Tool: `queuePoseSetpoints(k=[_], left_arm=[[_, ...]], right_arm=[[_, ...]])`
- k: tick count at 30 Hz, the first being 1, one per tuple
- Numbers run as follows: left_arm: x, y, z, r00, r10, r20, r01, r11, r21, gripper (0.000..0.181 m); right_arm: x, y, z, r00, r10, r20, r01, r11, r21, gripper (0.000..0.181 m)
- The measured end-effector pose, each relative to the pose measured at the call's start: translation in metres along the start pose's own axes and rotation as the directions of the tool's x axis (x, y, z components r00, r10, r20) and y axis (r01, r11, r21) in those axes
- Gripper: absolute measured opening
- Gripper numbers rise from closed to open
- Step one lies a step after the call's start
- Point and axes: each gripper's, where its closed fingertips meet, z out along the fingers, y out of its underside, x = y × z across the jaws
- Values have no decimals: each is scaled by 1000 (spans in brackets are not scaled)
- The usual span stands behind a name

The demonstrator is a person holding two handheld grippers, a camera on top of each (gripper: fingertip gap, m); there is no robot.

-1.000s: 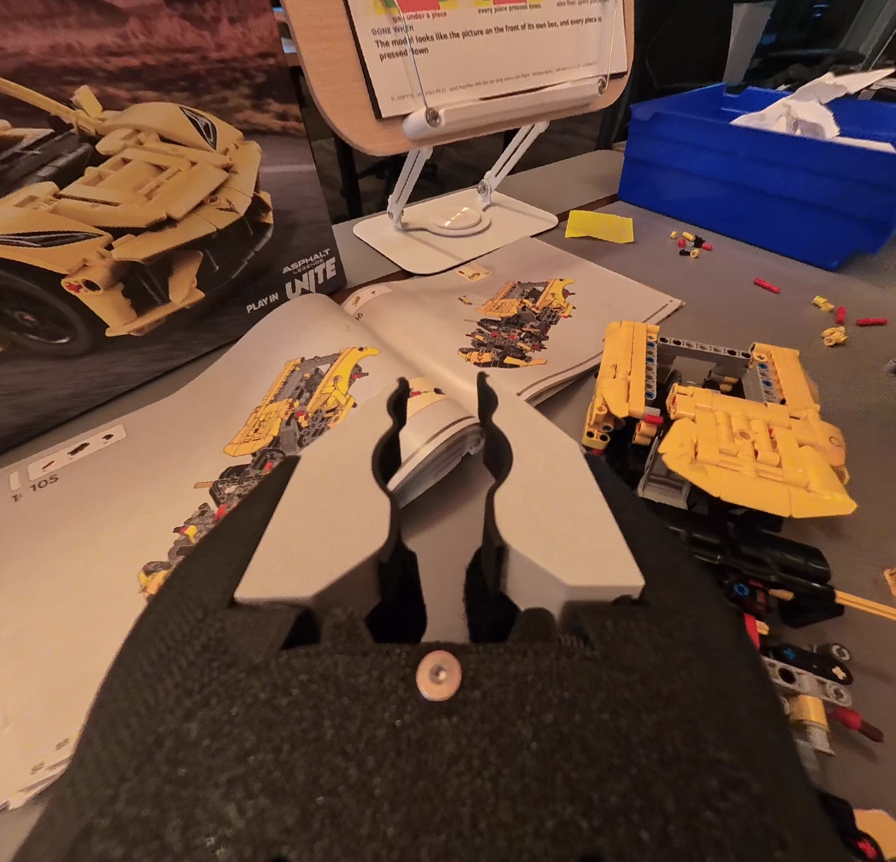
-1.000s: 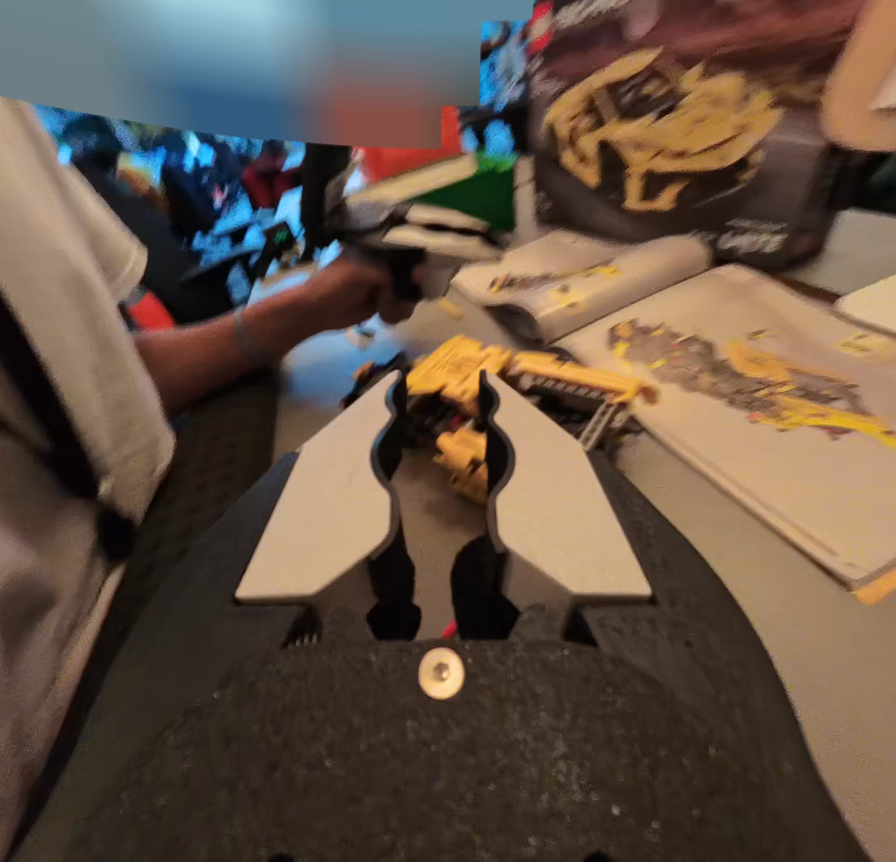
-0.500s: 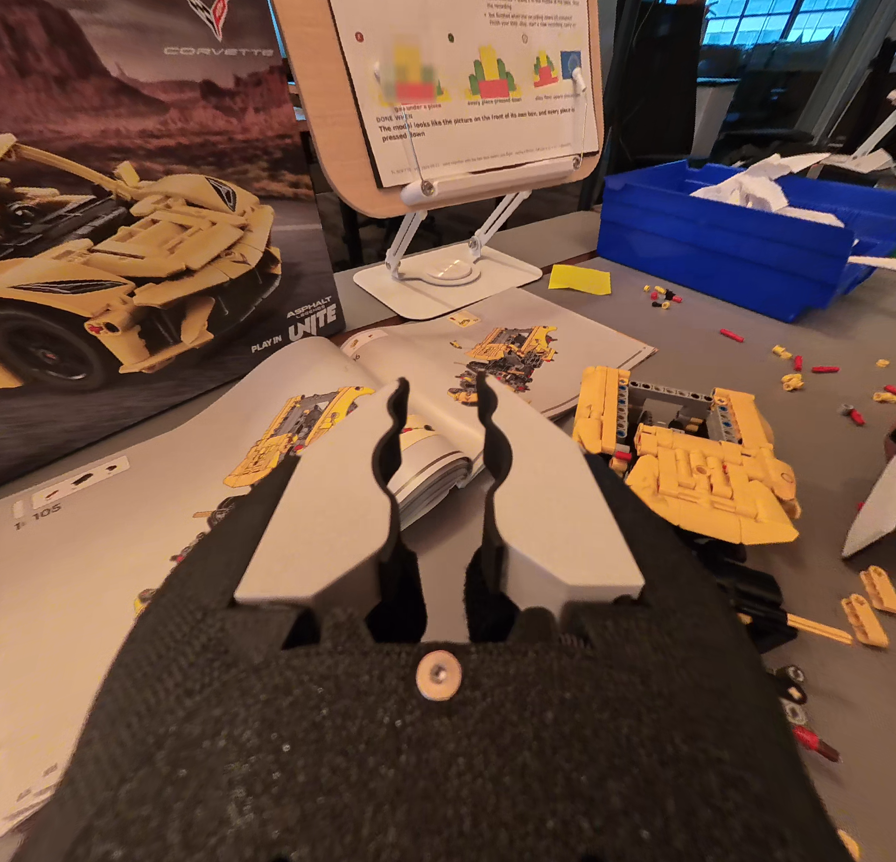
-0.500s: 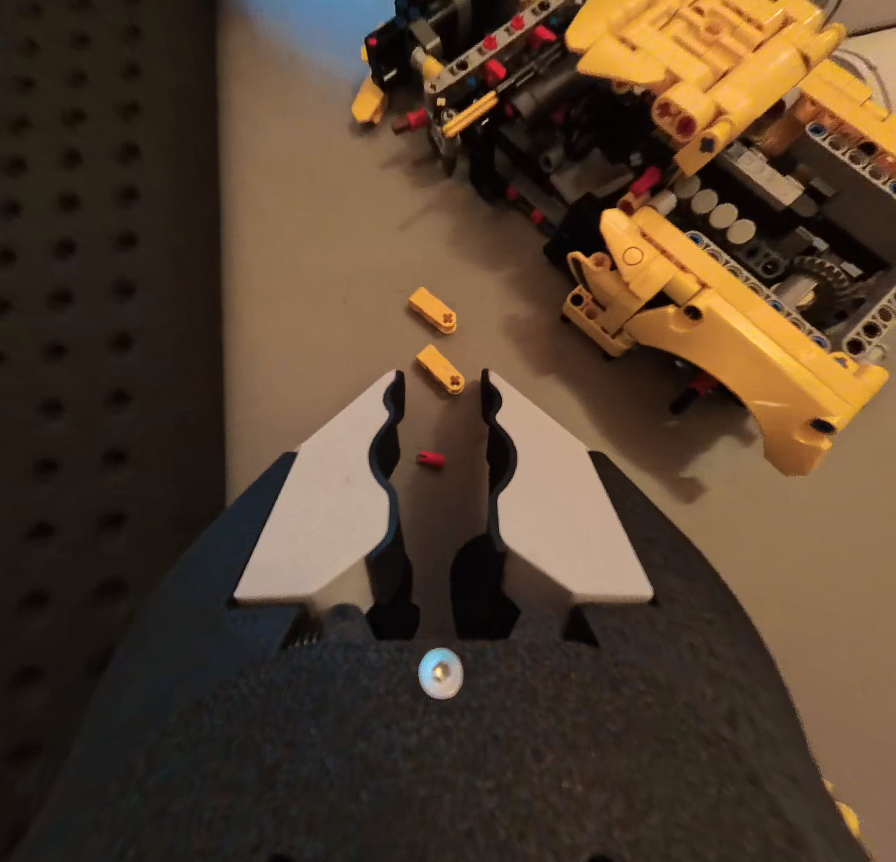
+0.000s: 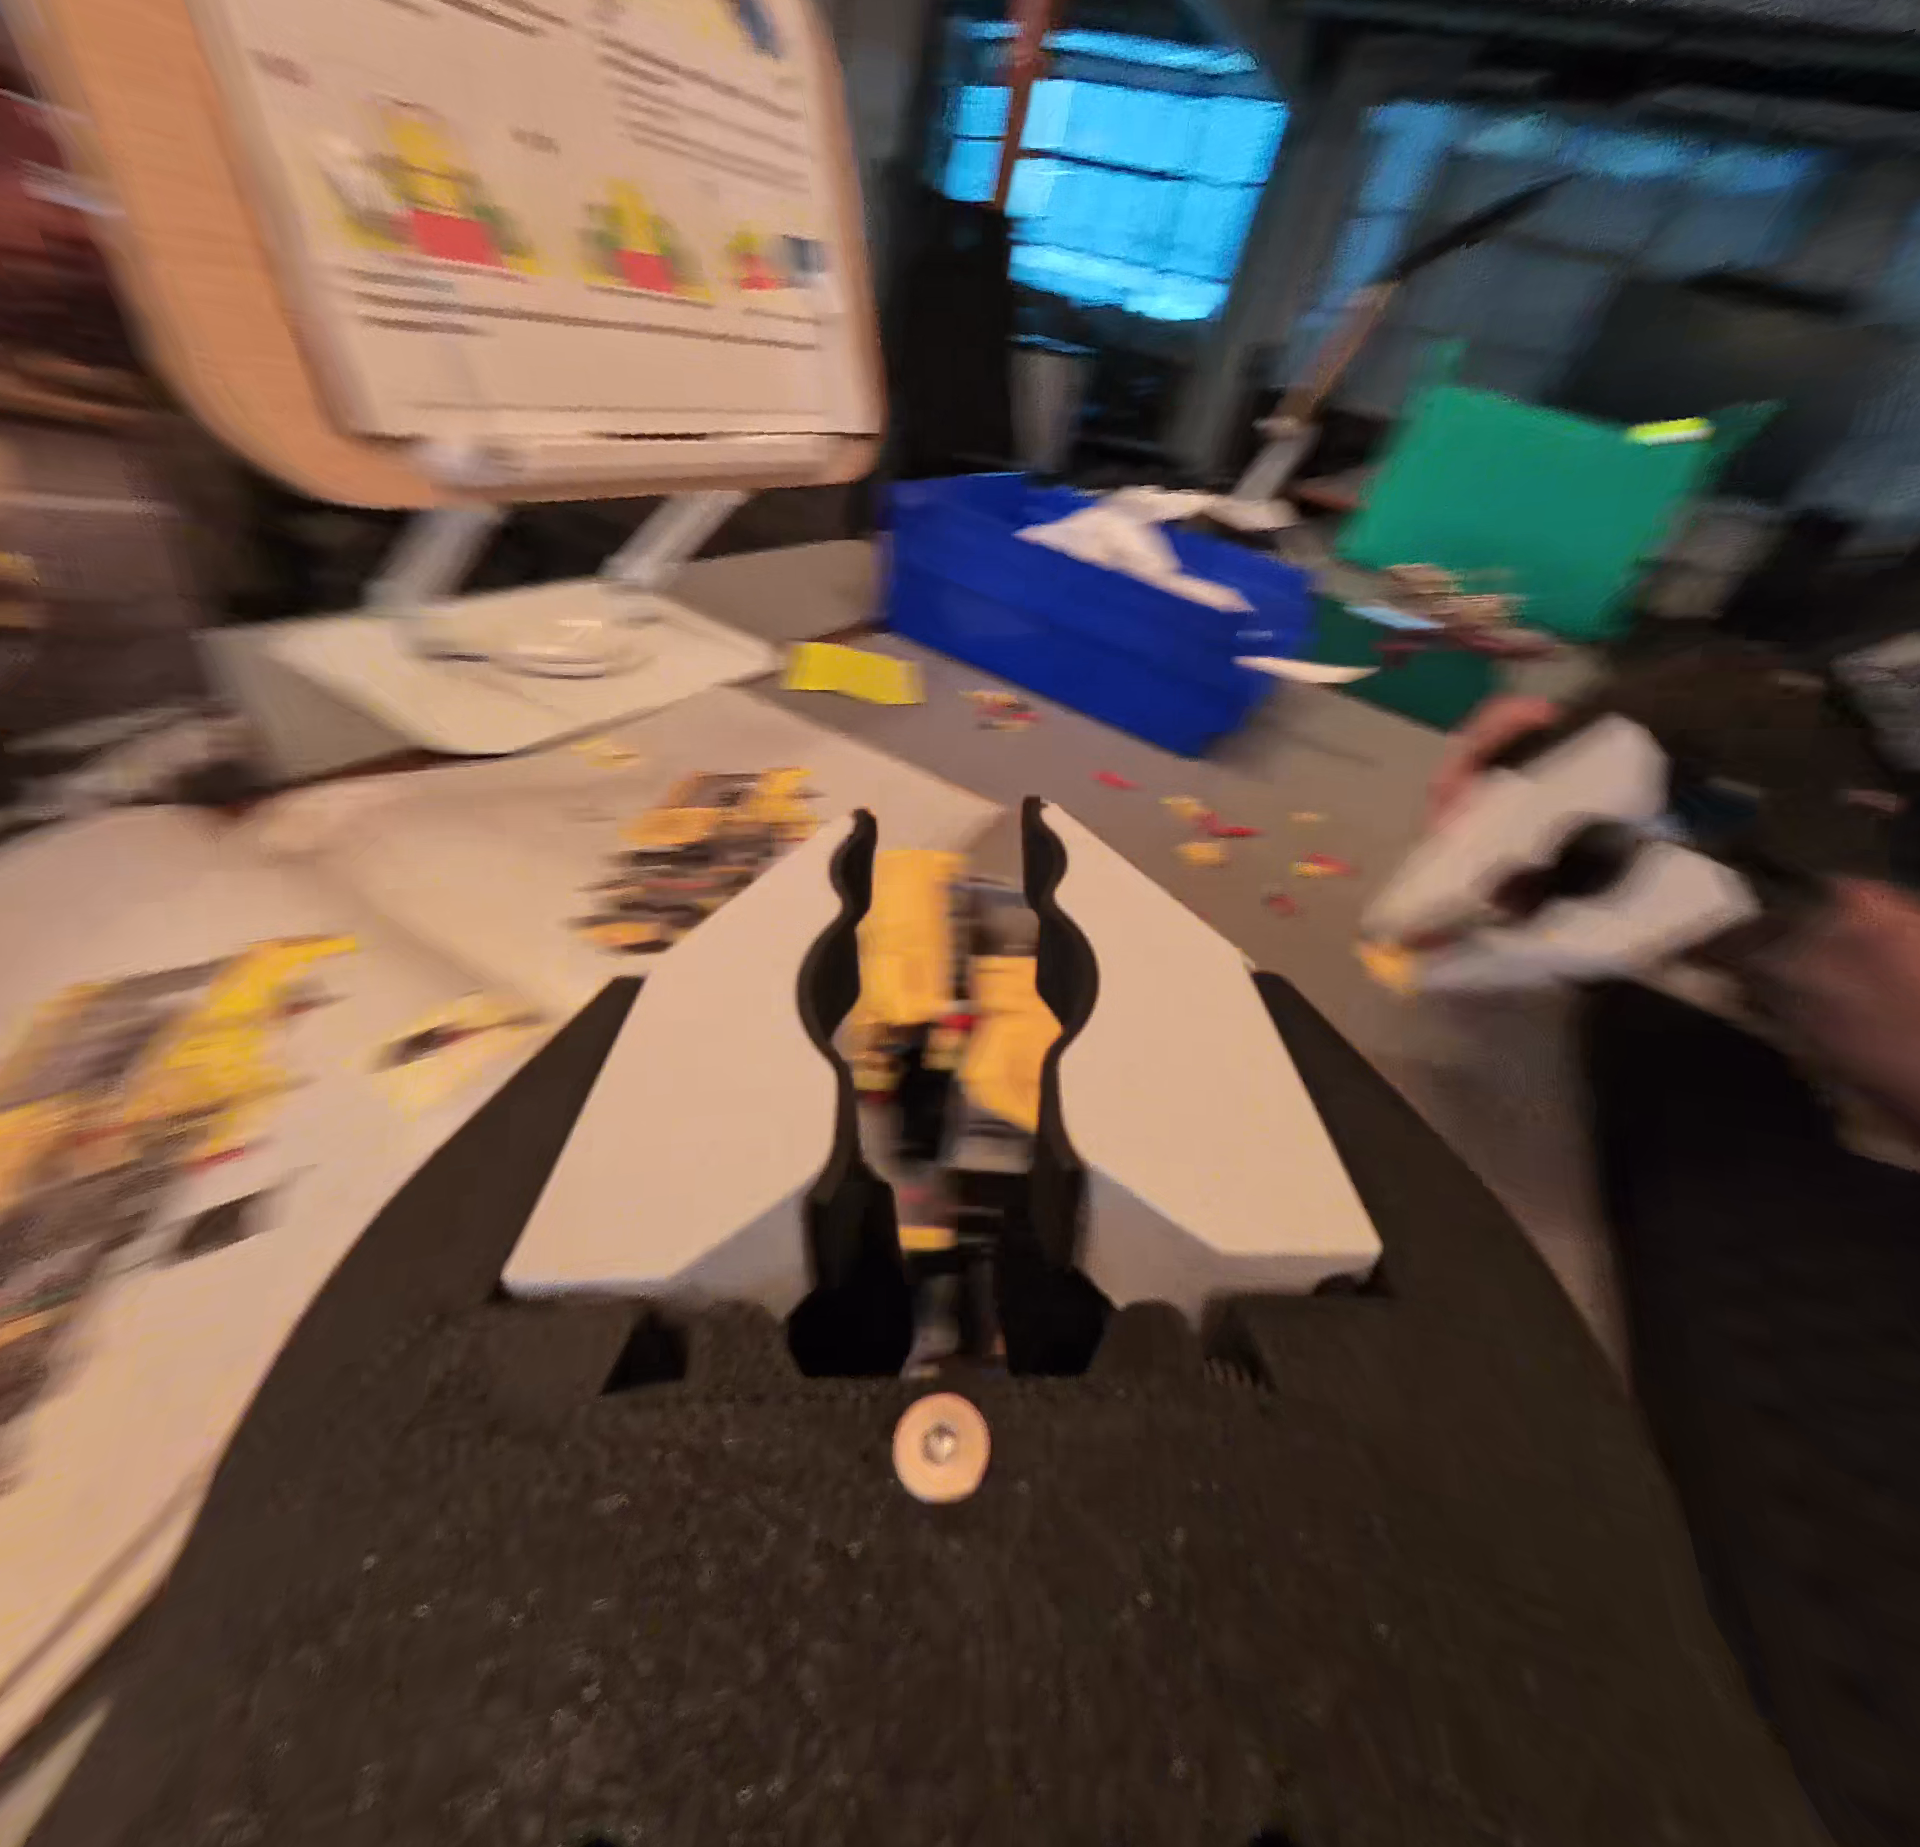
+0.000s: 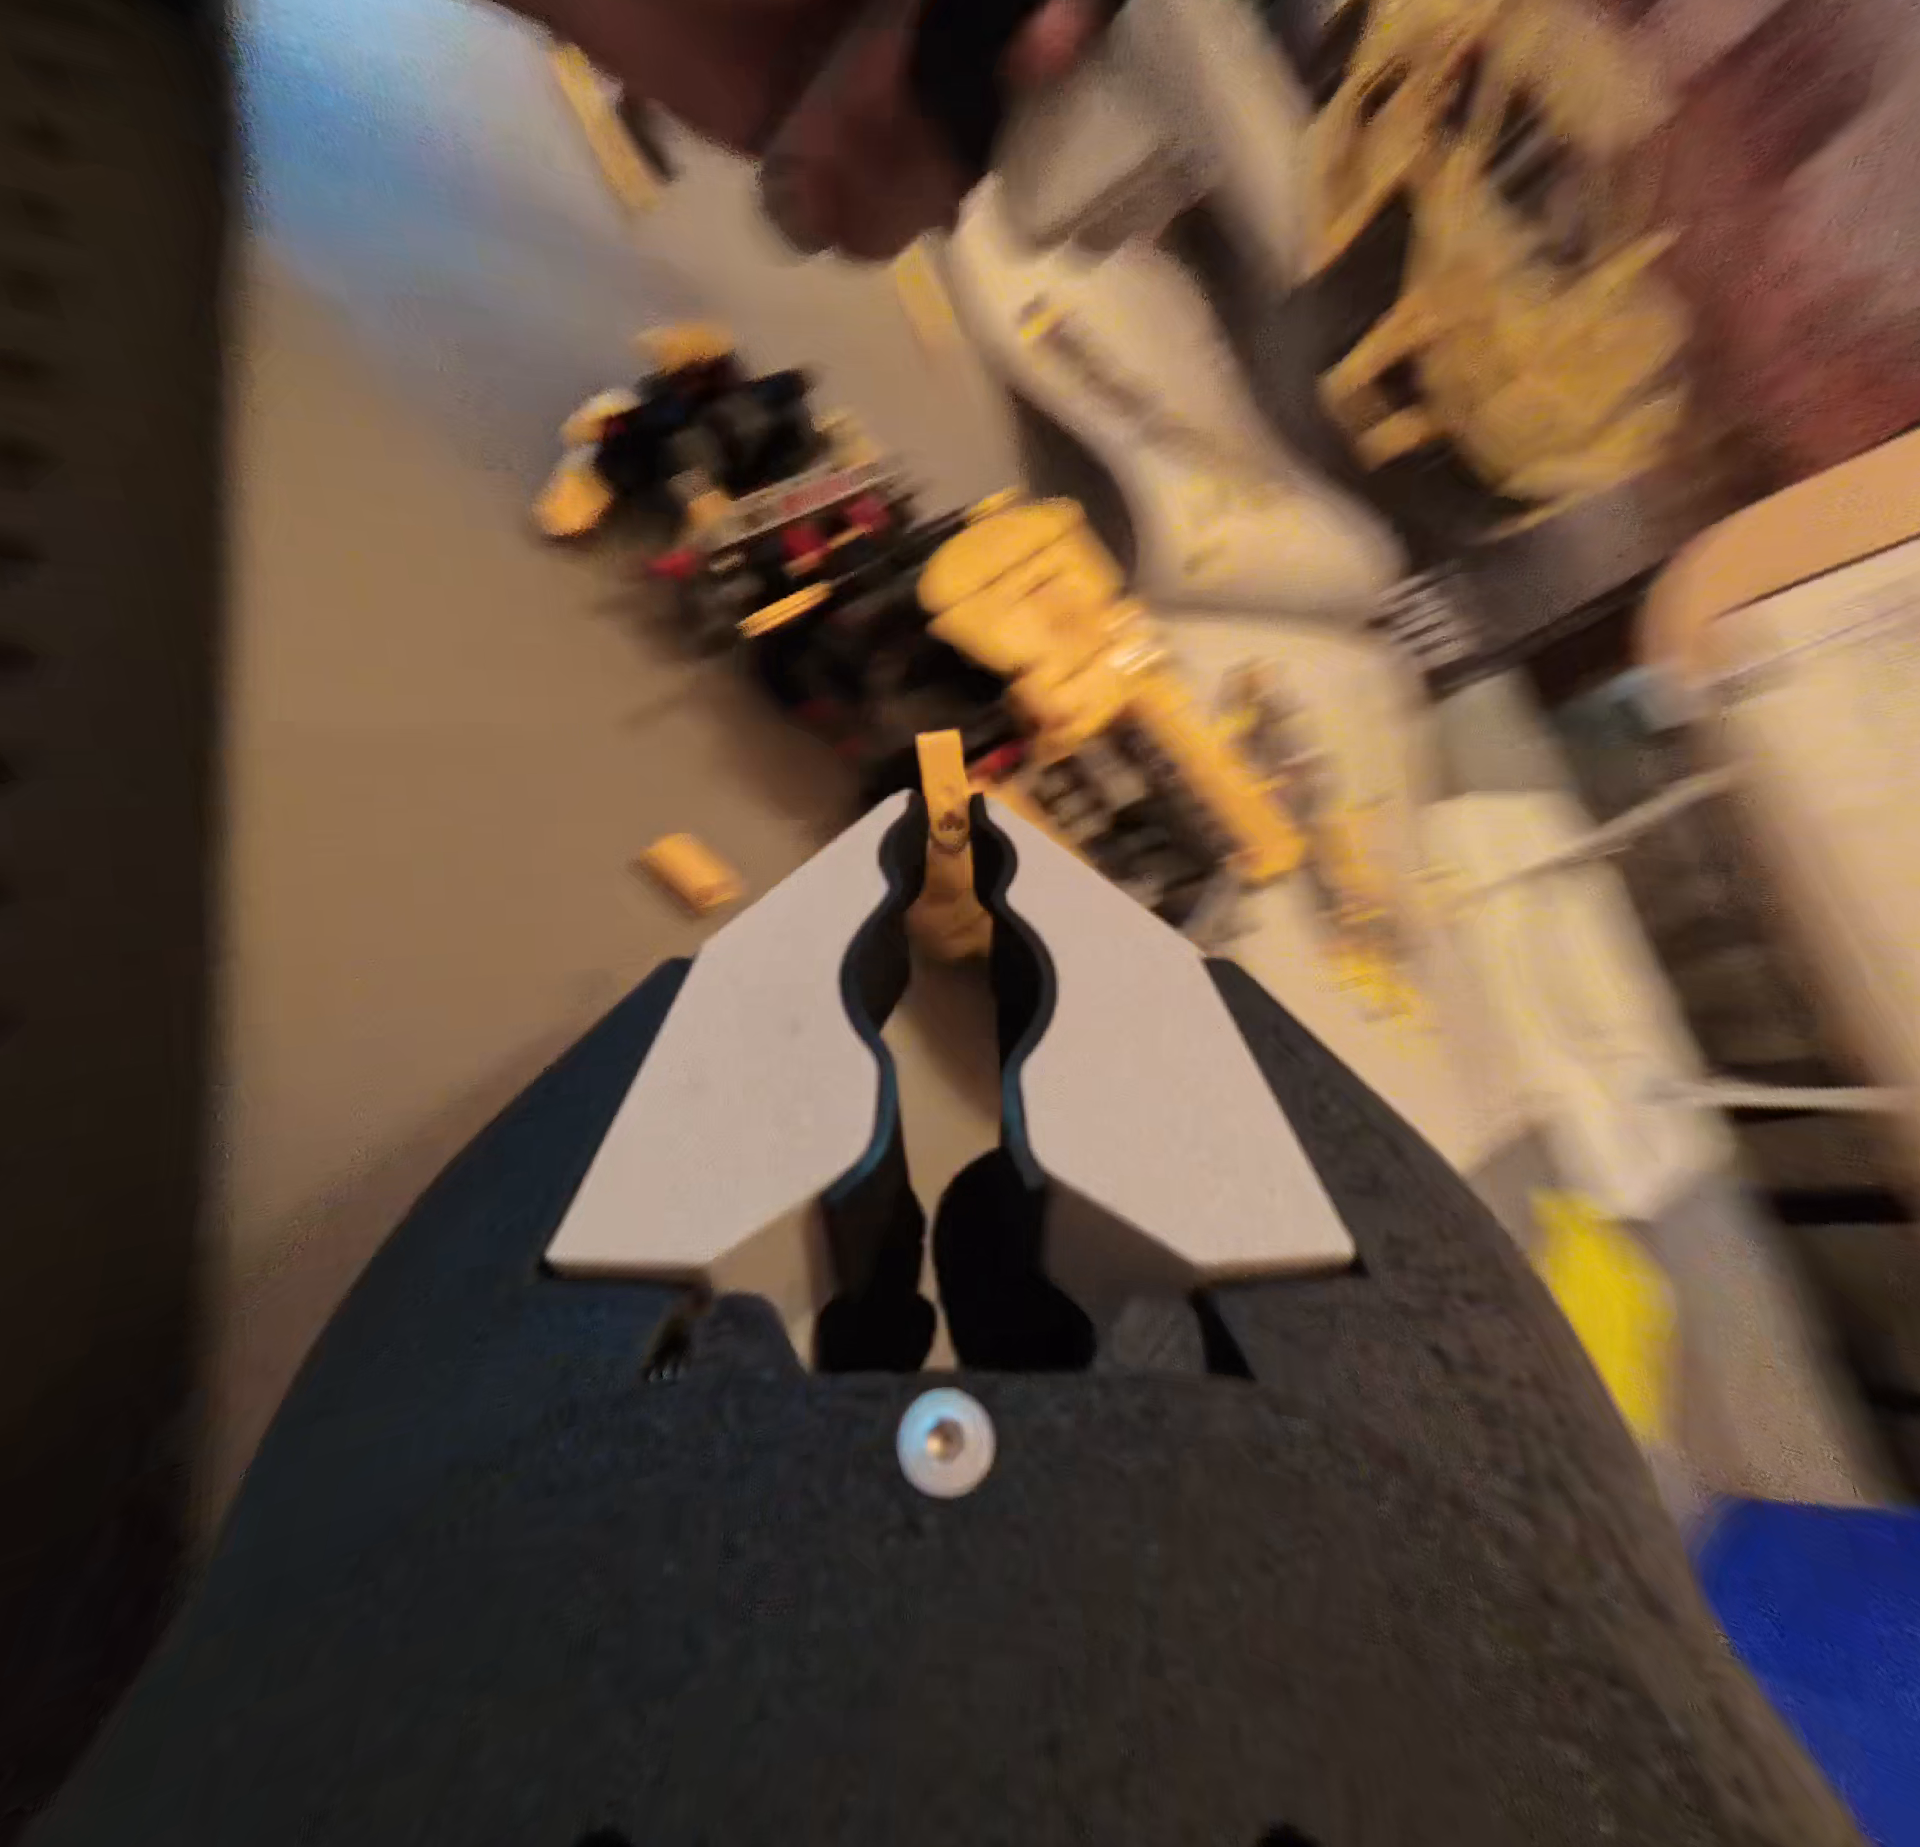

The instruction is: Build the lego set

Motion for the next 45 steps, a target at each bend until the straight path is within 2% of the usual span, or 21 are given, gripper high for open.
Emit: queuePoseSetpoints(k=[2, 4, 7, 9, 12, 15, 20, 23, 29, 32, 35, 36, 38, 40, 41, 43, 45], left_arm=[[36, 0, 3, 972, -91, -219, 89, 996, -17, 28], [62, -3, 2, 926, -129, -354, 129, 991, -25, 28], [76, -13, 3, 916, -100, -388, 125, 991, 40, 28], [80, -23, 1, 919, -70, -387, 124, 985, 118, 28], [85, -39, -5, 909, -72, -410, 170, 963, 208, 28], [86, -43, -7, 885, -134, -446, 246, 948, 202, 28], [84, -48, -9, 865, -179, -469, 306, 929, 209, 27], [85, -46, -7, 871, -166, -462, 285, 937, 200, 7], [85, -42, -7, 889, -127, -441, 237, 950, 205, 6], [87, -39, -9, 902, -76, -424, 178, 962, 206, 7], [75, -30, -5, 947, -11, -322, 69, 983, 169, 7], [74, -26, -4, 954, 7, -299, 40, 988, 150, 7], [77, -21, -1, 954, 20, -299, 18, 992, 123, 7], [84, -17, 3, 946, 11, -324, 23, 995, 99, 7], [87, -13, 5, 942, 5, -334, 23, 997, 80, 7], [89, -8, 8, 941, 7, -339, 12, 998, 54, 7], [89, -8, 7, 941, 13, -338, 6, 999, 54, 7]], right_arm=[[36, -29, -6, 961, -193, -197, 199, 980, 14, 7], [56, -56, -5, 883, -338, -326, 359, 933, 4, 7], [72, -81, 0, 759, -437, -483, 486, 874, -27, 7], [75, -93, 2, 750, -364, -553, 462, 886, 44, 7], [71, -99, 16, 801, -253, -543, 365, 925, 107, 6], [74, -106, 19, 782, -209, -586, 347, 929, 131, 6], [75, -114, 21, 805, -137, -577, 296, 936, 191, 6], [74, -116, 23, 808, -128, -574, 292, 935, 202, 6], [72, -113, 24, 830, -110, -547, 265, 940, 214, 6], [67, -112, 17, 889, 28, -457, 135, 938, 320, 11], [65, -80, -13, 939, 246, -242, -164, 935, 315, 32], [61, -56, -24, 932, 333, -145, -290, 922, 255, 26], [36, 11, -40, 881, 474, 13, -474, 881, -4, 27], [-4, 62, -52, 811, 573, 118, -538, 810, -234, 33], [-21, 70, -53, 782, 602, 164, -550, 789, -272, 33], [-47, 71, -46, 772, 583, 255, -532, 811, -244, 25], [-56, 81, -37, 814, 518, 262, -460, 851, -255, 25]])
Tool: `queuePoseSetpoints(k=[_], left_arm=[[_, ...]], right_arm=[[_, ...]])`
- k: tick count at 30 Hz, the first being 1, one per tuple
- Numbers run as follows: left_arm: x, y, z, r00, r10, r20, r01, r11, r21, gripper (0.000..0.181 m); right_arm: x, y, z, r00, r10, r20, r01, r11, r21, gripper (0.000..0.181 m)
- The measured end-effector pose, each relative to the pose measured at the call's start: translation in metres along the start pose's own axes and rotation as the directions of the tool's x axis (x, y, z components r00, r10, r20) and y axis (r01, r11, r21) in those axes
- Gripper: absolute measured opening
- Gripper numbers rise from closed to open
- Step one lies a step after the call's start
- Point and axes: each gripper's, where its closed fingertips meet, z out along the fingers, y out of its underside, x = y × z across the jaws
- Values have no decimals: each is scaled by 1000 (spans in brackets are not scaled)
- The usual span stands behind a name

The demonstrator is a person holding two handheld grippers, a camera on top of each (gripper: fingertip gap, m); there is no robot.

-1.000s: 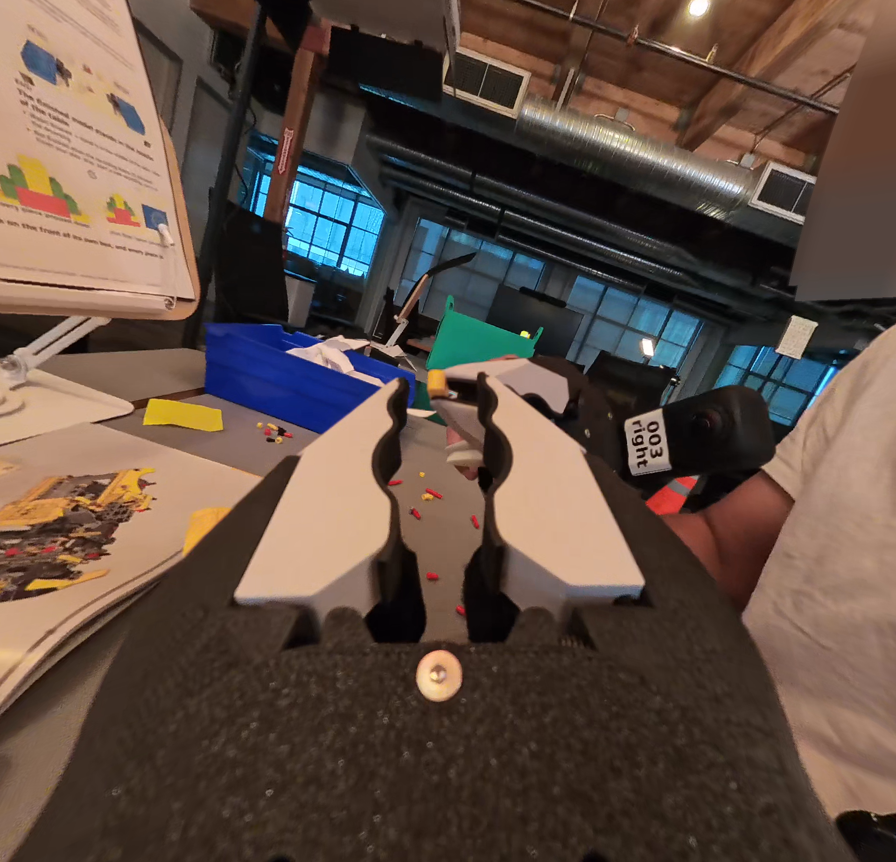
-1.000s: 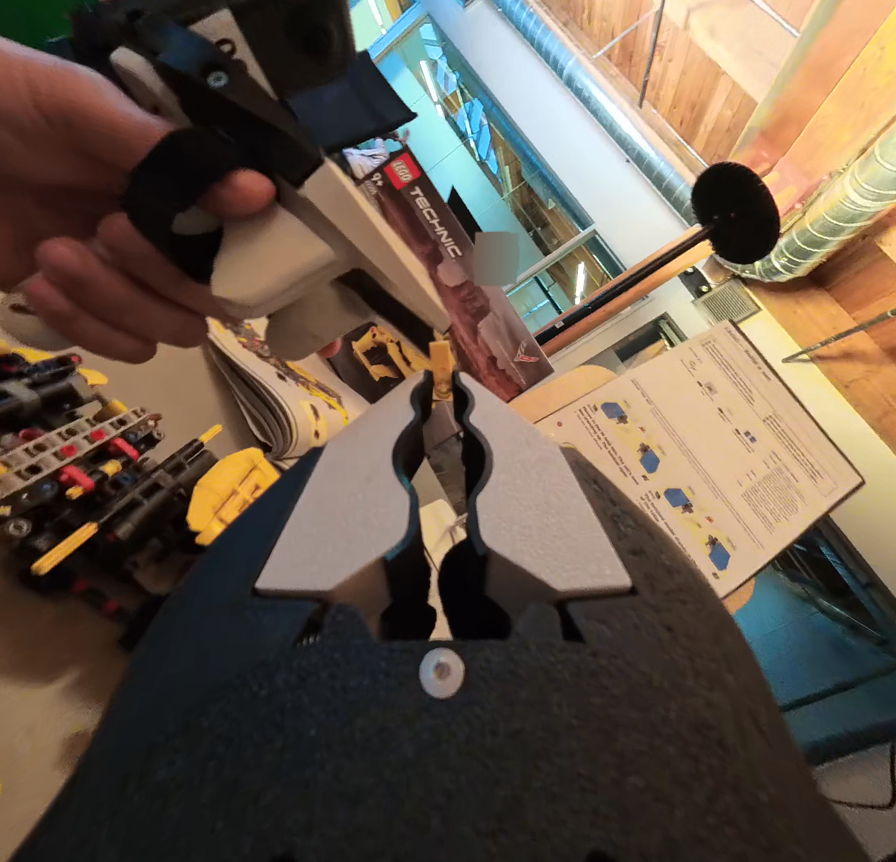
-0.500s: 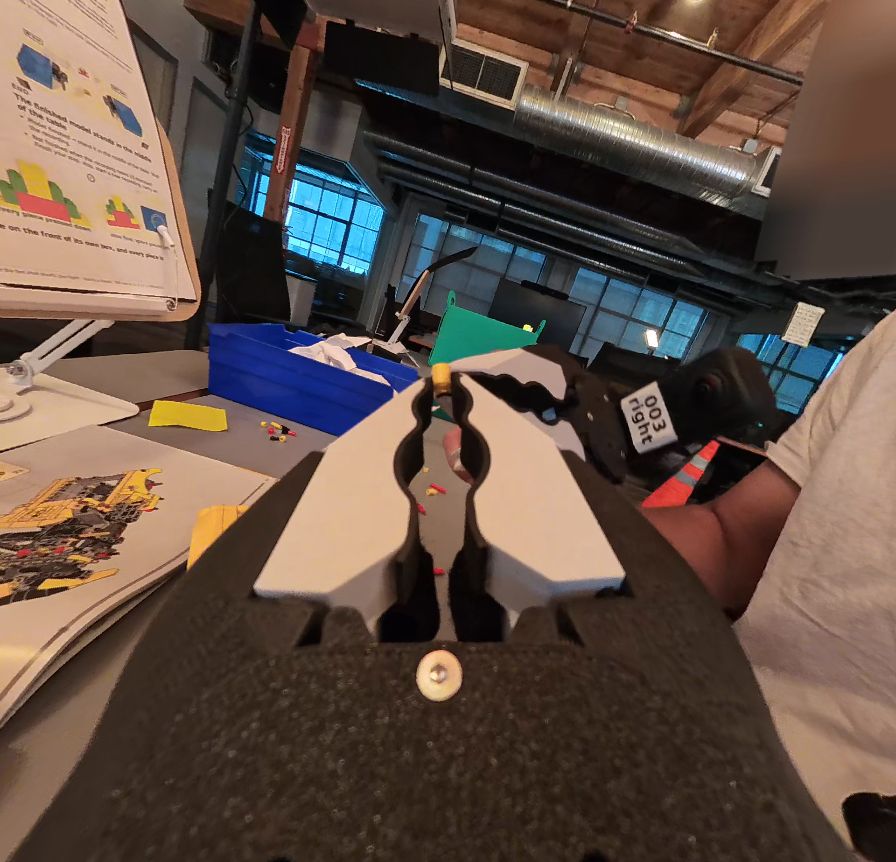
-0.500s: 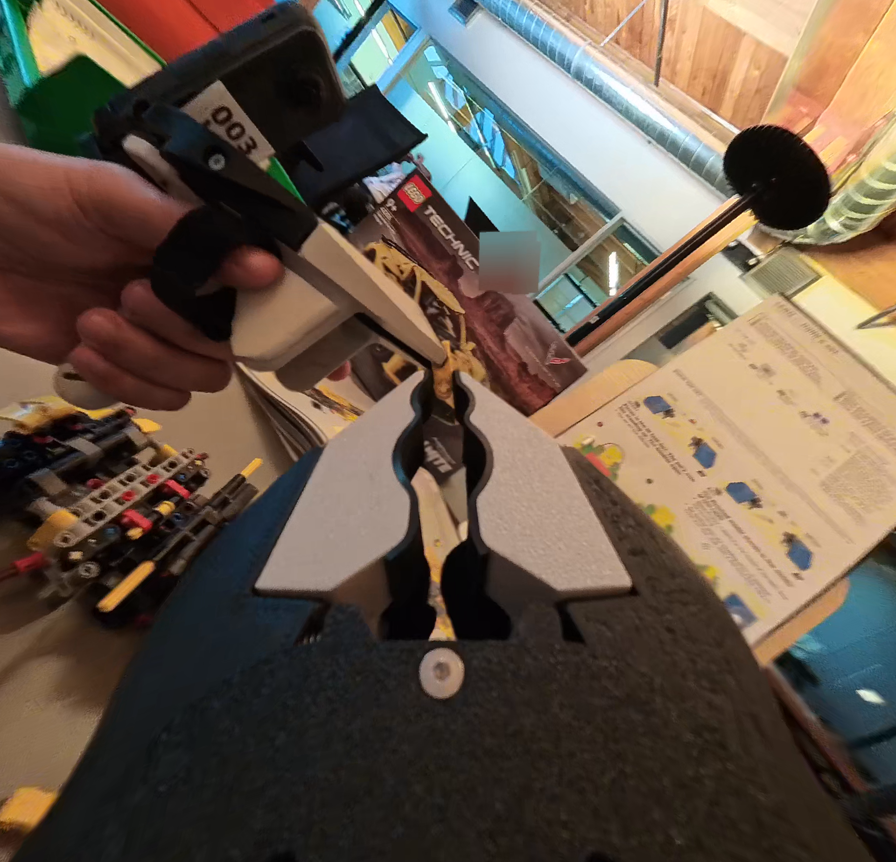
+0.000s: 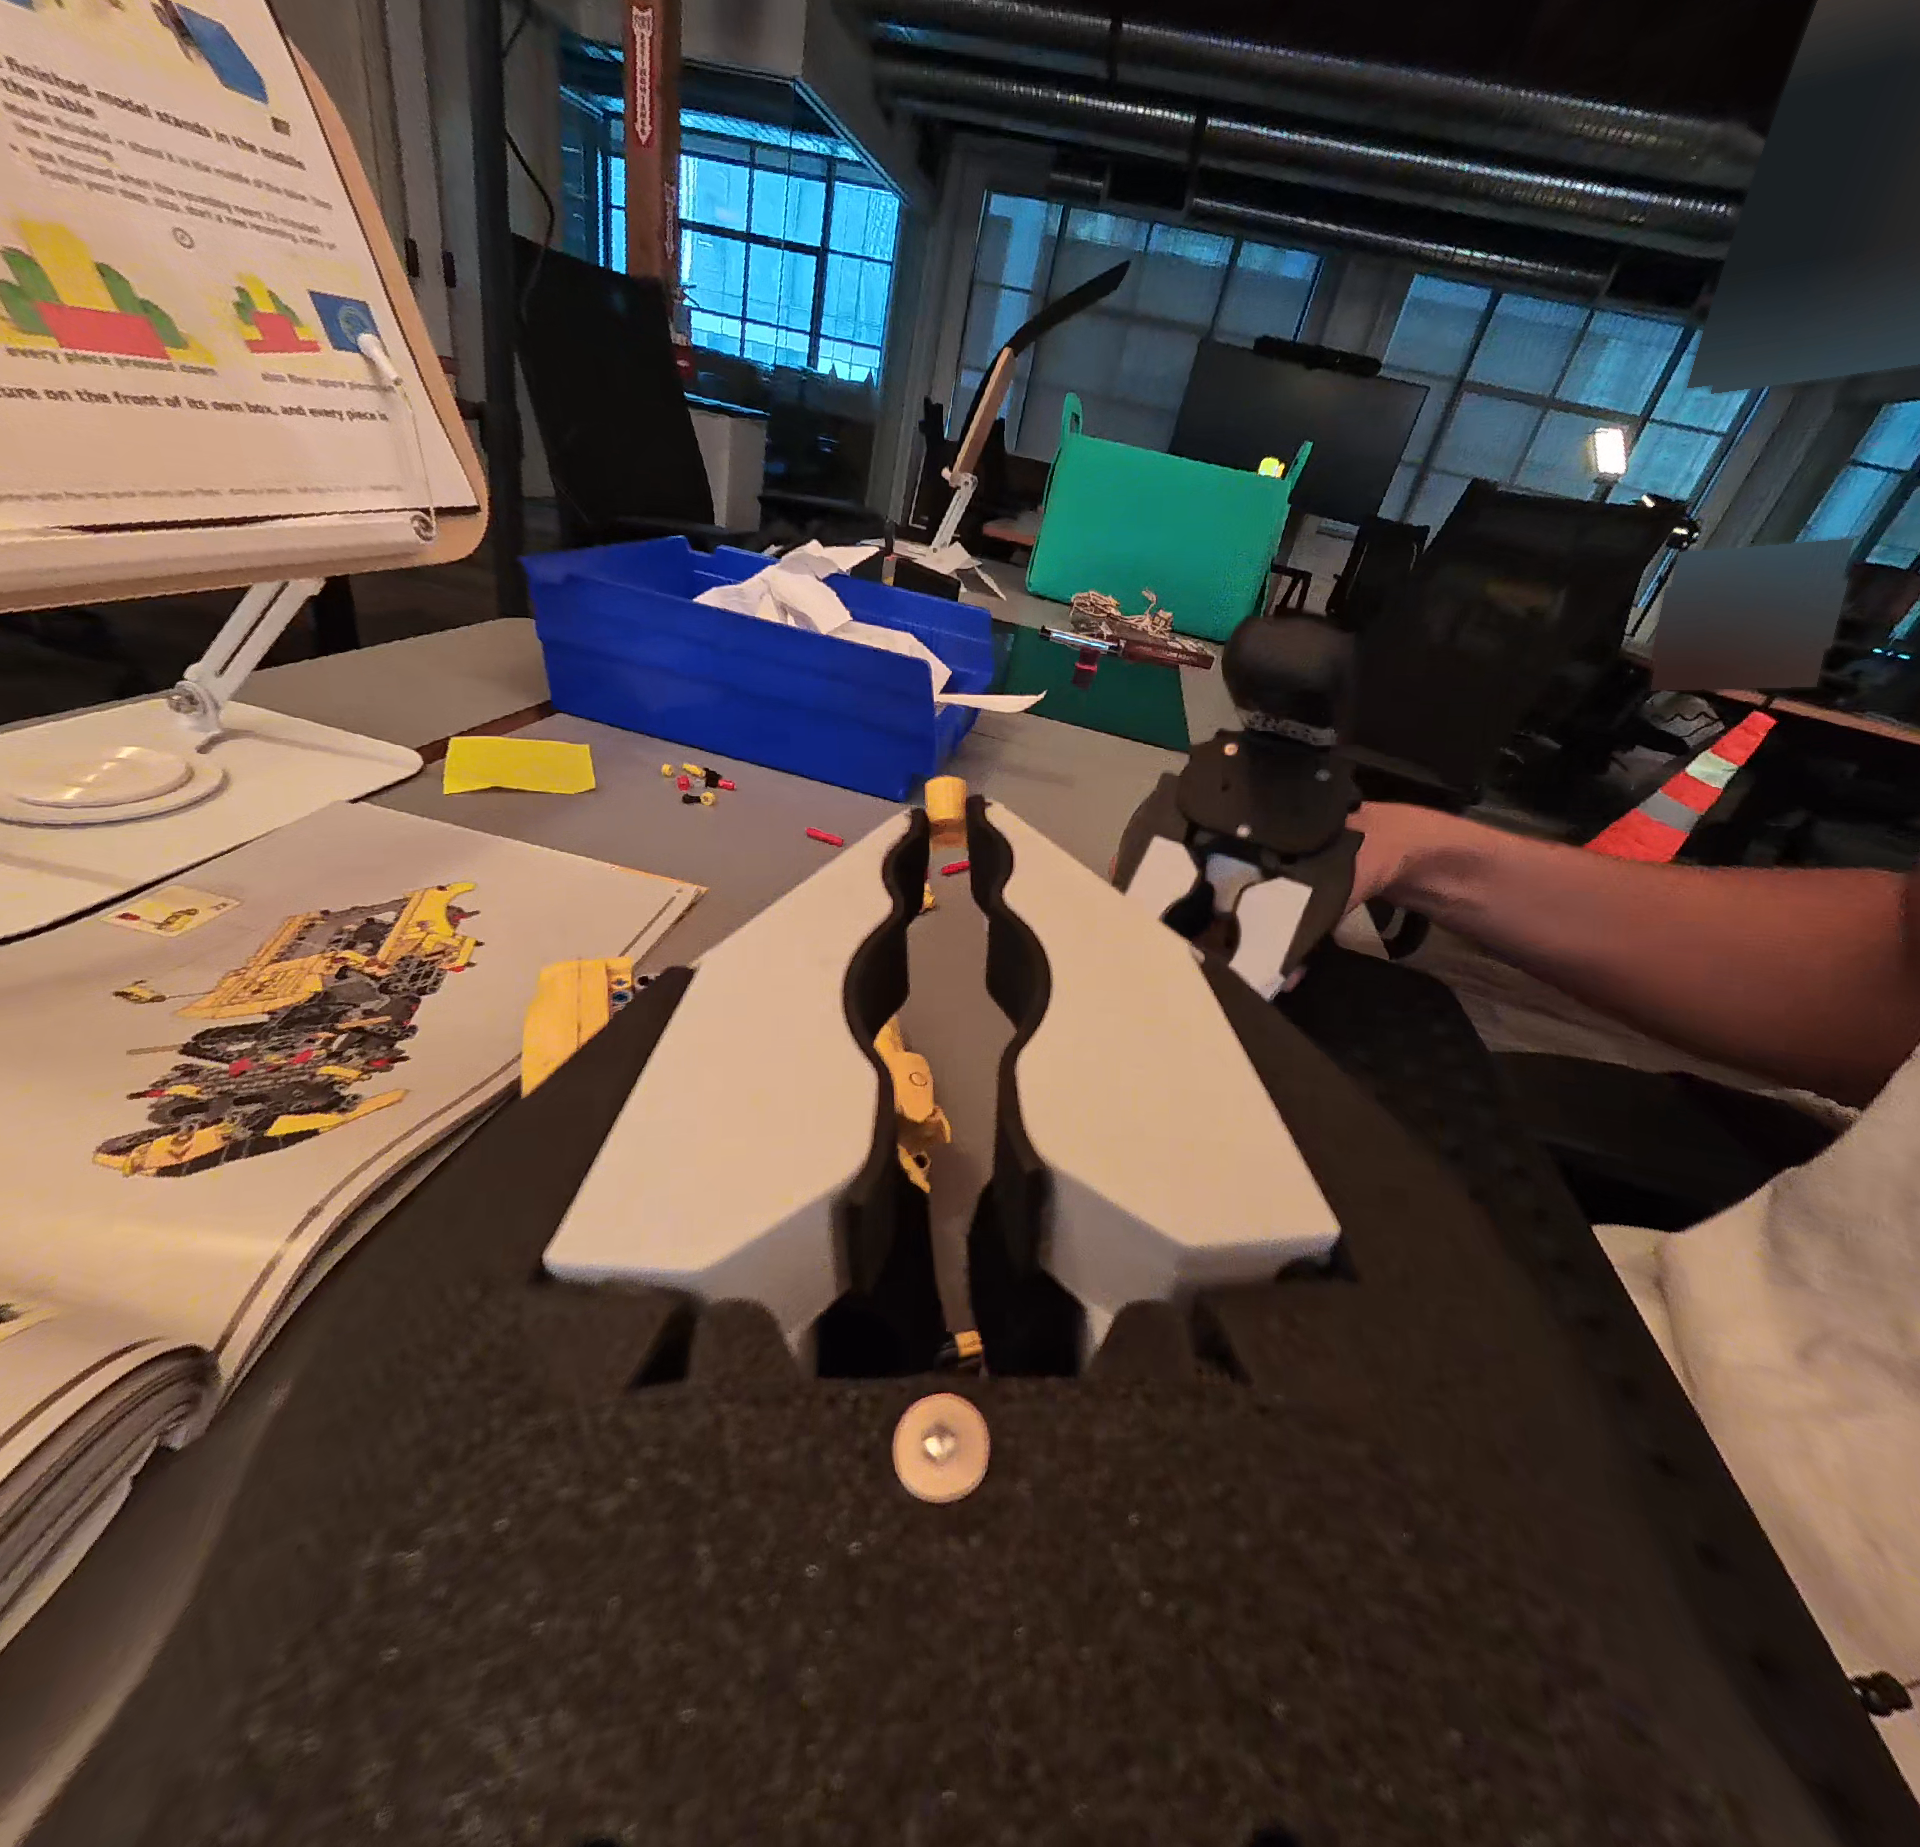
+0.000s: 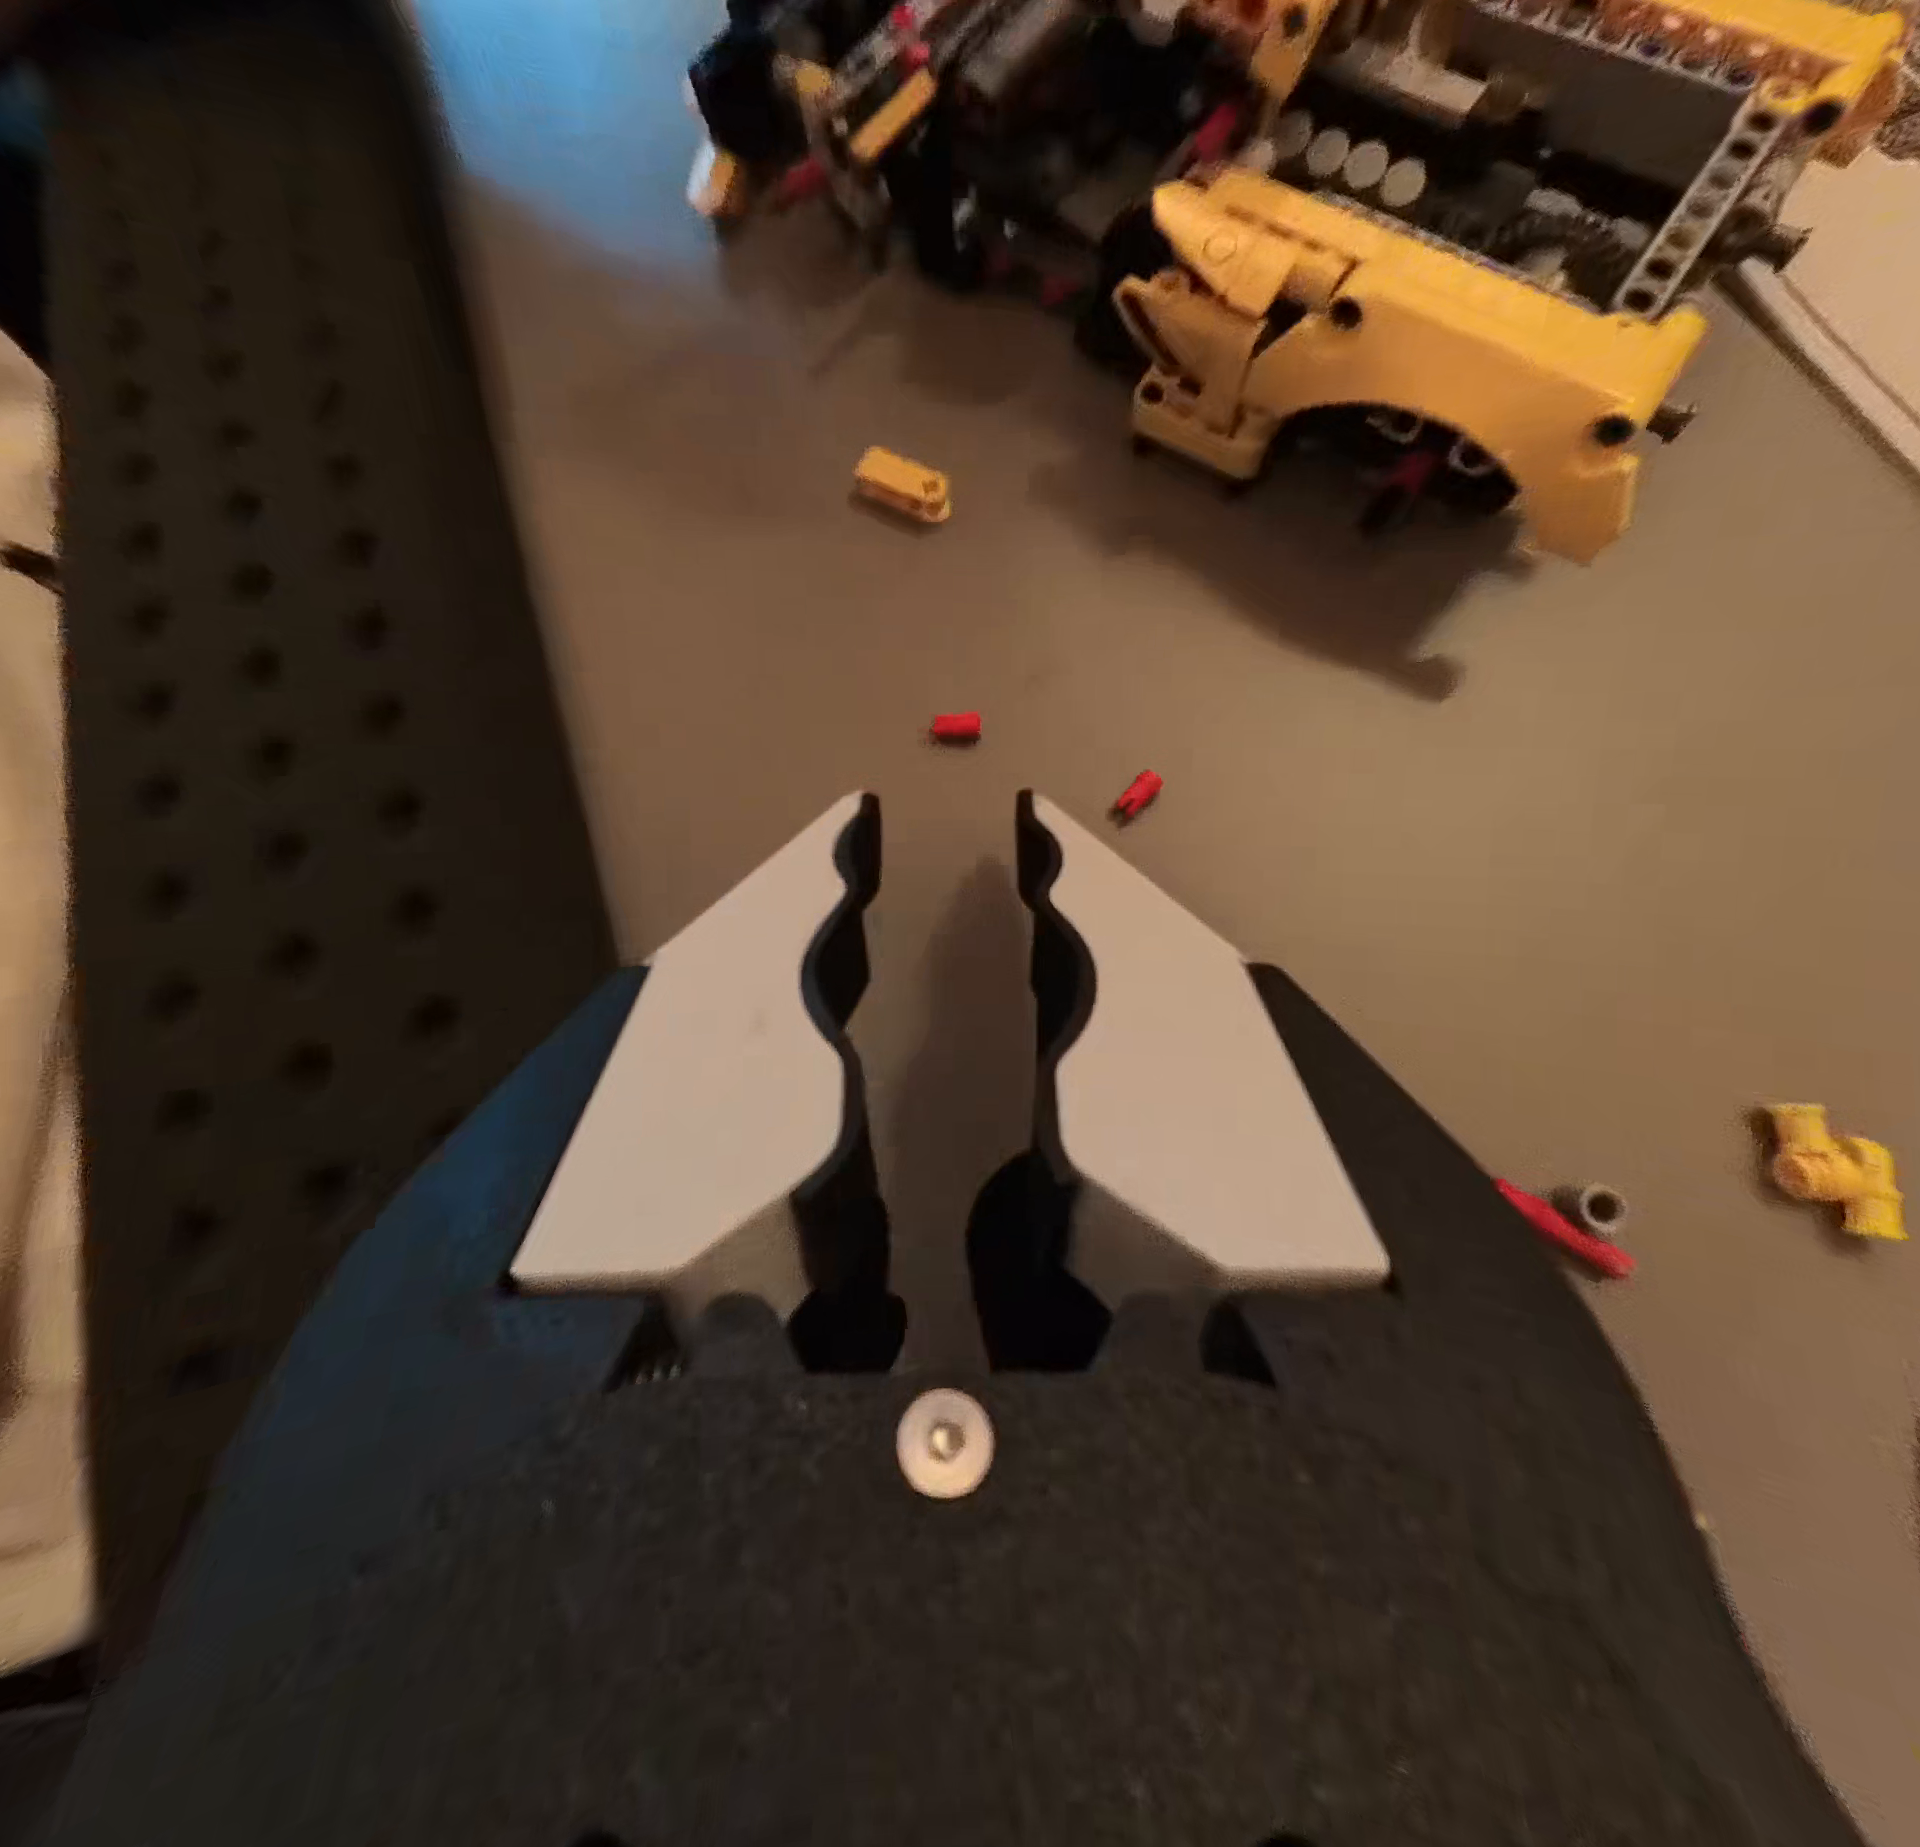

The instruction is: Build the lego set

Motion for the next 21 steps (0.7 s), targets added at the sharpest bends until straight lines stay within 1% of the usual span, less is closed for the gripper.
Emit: queuePoseSetpoints(k=[1, 4, 6, 9, 10, 13, 14, 15, 16, 18, 19, 21], left_arm=[[-1, 0, -1, 1000, -2, 5, 2, 1000, 0, 7], [-5, -1, -3, 1000, -11, 13, 11, 1000, 6, 7], [-4, -3, -4, 1000, -15, 9, 15, 1000, 20, 7], [-5, -1, -3, 1000, -24, 6, 24, 1000, 5, 7], [-5, 1, -2, 1000, -22, 6, 22, 1000, -3, 7], [-3, 3, -1, 1000, -8, 5, 9, 1000, -16, 7], [-4, 4, -1, 1000, -5, 7, 5, 1000, -20, 7], [-4, 5, 0, 1000, -2, 11, 2, 1000, -26, 7], [-5, 6, -1, 1000, 0, 16, 1, 1000, -31, 7], [-7, 7, -1, 1000, -3, 18, 3, 999, -32, 7], [-7, 7, -1, 1000, -6, 17, 7, 999, -31, 7], [-7, 7, -1, 1000, -11, 14, 11, 999, -33, 7]], right_arm=[[5, 2, 2, 1000, -20, -19, 20, 1000, -11, 25], [25, -4, 0, 997, -62, -54, 63, 998, 22, 24], [36, 0, 4, 994, -88, -58, 87, 996, -20, 24], [26, -3, 9, 991, -122, 59, 125, 991, -44, 21], [22, -6, 8, 984, -150, 92, 155, 987, -41, 17], [15, -1, 4, 965, -195, 178, 219, 968, -126, 13], [10, -3, 4, 954, -213, 210, 242, 962, -123, 13], [7, -4, 7, 942, -257, 215, 287, 951, -118, 14], [10, -4, 11, 927, -321, 193, 346, 931, -115, 16], [10, -5, 16, 891, -415, 182, 435, 897, -86, 12], [9, -6, 17, 877, -438, 198, 458, 886, -67, 10], [7, -4, 19, 860, -445, 252, 473, 879, -62, 10]])
